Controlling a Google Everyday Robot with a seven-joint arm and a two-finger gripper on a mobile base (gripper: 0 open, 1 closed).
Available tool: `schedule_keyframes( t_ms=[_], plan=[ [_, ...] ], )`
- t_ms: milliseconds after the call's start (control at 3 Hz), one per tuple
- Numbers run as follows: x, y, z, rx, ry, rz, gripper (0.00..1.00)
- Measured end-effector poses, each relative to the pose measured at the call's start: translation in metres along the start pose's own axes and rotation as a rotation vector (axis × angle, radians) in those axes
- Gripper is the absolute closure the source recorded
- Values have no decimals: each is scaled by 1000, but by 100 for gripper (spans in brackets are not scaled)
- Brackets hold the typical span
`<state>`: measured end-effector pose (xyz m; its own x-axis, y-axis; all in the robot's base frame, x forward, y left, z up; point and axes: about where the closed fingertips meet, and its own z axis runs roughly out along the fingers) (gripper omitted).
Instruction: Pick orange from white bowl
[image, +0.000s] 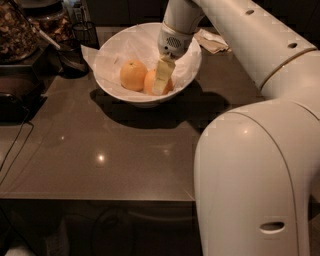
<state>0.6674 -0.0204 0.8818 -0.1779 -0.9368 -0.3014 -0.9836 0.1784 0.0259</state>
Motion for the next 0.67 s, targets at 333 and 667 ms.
schedule_keyframes(
  t_ms=[333,667],
  plan=[
    [-1,-2,8,-17,-7,3,35],
    [-3,-5,17,-36,-18,2,36]
  ],
)
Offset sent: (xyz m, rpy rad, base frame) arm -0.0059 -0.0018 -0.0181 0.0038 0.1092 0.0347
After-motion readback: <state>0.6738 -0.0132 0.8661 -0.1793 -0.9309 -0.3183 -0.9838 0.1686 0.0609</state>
